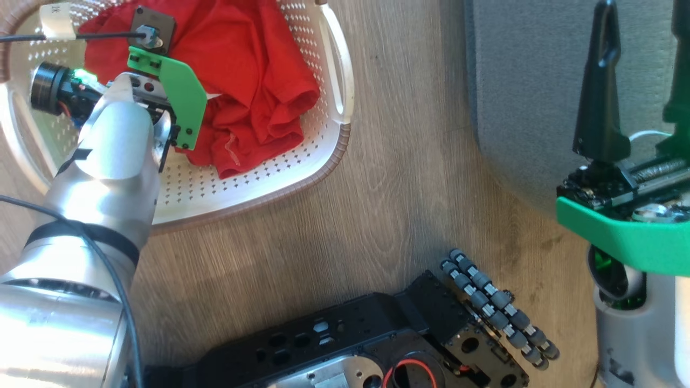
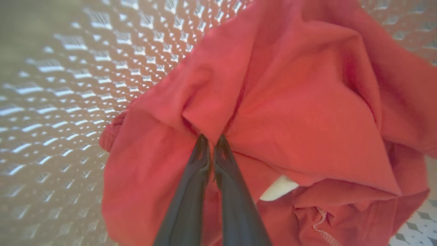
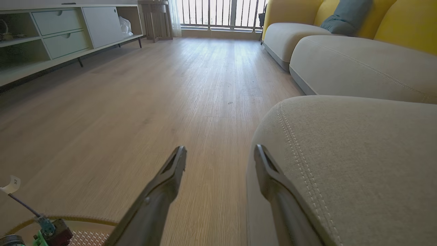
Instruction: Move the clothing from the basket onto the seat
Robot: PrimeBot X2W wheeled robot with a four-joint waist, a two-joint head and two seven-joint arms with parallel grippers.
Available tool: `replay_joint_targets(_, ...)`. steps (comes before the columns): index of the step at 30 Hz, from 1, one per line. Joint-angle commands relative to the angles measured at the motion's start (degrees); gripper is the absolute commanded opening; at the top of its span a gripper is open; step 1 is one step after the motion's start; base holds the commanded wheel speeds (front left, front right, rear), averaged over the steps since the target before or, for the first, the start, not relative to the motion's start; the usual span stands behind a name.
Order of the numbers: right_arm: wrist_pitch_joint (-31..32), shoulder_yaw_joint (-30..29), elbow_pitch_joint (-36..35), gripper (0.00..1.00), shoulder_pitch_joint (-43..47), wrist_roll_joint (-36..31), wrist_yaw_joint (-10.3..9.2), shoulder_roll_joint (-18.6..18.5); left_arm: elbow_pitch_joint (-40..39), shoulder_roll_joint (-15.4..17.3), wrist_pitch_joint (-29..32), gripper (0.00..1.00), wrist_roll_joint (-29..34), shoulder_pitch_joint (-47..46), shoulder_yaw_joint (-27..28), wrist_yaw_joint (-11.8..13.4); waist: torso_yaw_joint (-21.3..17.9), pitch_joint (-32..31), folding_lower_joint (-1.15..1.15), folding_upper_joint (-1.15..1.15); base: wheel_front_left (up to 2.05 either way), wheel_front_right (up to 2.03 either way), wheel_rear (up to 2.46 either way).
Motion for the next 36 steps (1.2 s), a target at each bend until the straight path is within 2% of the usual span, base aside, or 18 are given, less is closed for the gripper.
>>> replay_joint_targets(1,-0.3,1.0,-1.2,1.00,1.5,-0.4,-0.01,-0.4,-0.6,1.5,-0.8,0.00,-0.7,1.3,0.3,0.2,-0.2,-0.8,0.00,0.00,0.00,0.00,0.00)
replay_joint_targets(9,-0.3,2.8,0.7,1.00,-2.0,-1.1,-0.01,-0.4,-0.6,1.6,-5.7,0.00,-3.1,3.8,1.3,-0.2,-1.3,-6.7,0.00,0.00,0.00,0.00,0.00)
replay_joint_targets(16,-0.3,2.7,5.3,1.00,-0.9,-1.9,-0.01,-0.4,-0.6,-0.8,-11.1,0.00,-6.8,8.8,2.9,-1.8,0.2,-16.9,0.00,0.00,0.00,0.00,0.00)
replay_joint_targets(21,-0.3,3.1,8.4,1.00,1.0,-3.3,-0.01,-0.4,-1.9,-1.7,-13.0,0.00,-8.9,12.5,3.5,-2.0,2.1,-24.1,0.00,0.00,0.00,0.00,0.00)
replay_joint_targets(31,-0.3,4.1,13.6,1.00,3.2,-4.6,-0.01,-0.4,-17.6,-2.0,-13.2,0.00,-11.8,22.1,6.2,-2.3,4.9,-36.7,0.00,0.00,0.00,0.00,0.00)
replay_joint_targets(36,-0.3,4.5,15.3,1.00,4.7,-5.8,-0.01,-0.4,-25.6,-2.0,-13.2,0.00,-14.3,27.0,8.5,-3.4,5.2,-41.7,0.00,0.00,0.00,0.00,0.00)
